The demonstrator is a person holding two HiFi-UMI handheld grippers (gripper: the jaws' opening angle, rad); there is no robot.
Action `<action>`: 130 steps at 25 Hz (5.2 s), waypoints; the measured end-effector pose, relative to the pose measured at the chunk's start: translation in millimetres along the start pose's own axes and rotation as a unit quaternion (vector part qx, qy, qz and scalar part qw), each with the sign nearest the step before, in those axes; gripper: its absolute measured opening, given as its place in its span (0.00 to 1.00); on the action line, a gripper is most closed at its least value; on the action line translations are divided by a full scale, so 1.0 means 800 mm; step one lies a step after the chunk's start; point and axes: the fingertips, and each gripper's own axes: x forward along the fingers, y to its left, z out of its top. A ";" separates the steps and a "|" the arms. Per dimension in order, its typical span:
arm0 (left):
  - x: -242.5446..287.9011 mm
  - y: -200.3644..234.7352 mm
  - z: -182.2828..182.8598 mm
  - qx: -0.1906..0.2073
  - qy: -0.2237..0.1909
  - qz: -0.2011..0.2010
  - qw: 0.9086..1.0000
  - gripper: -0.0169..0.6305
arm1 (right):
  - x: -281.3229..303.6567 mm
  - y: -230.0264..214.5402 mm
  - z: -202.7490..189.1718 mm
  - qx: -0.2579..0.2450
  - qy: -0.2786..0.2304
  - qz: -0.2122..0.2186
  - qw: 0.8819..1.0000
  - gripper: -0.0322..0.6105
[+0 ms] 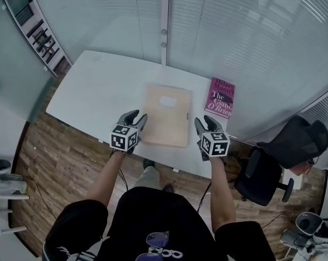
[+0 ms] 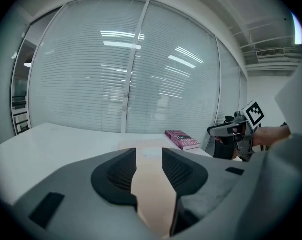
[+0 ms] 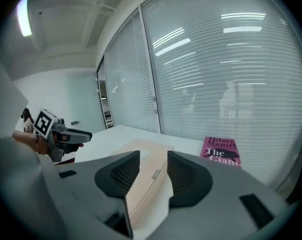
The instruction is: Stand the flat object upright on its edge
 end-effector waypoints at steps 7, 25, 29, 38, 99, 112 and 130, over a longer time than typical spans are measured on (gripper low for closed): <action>0.030 0.021 -0.028 -0.026 0.041 -0.035 0.998 0.42 | 0.045 0.012 -0.038 0.040 0.058 0.041 0.997 0.44; 0.100 0.061 -0.088 -0.108 0.119 -0.110 0.981 0.48 | 0.135 0.000 -0.092 0.109 0.141 0.057 0.982 0.46; 0.114 0.064 -0.095 -0.119 0.137 -0.132 0.974 0.48 | 0.150 0.000 -0.099 0.117 0.167 0.065 0.977 0.46; 0.128 0.061 -0.108 -0.151 0.163 -0.178 0.959 0.48 | 0.163 0.005 -0.111 0.163 0.210 0.105 0.958 0.46; 0.209 0.019 0.173 0.034 -0.013 -0.058 0.998 0.36 | 0.127 -0.131 0.159 0.008 -0.032 0.075 0.997 0.31; 0.207 0.018 0.184 0.050 -0.020 -0.061 0.997 0.36 | 0.120 -0.128 0.163 0.011 -0.042 0.065 0.997 0.31; 0.247 0.027 0.214 0.086 -0.017 -0.068 0.994 0.36 | 0.134 -0.151 0.185 0.001 -0.057 0.037 0.998 0.30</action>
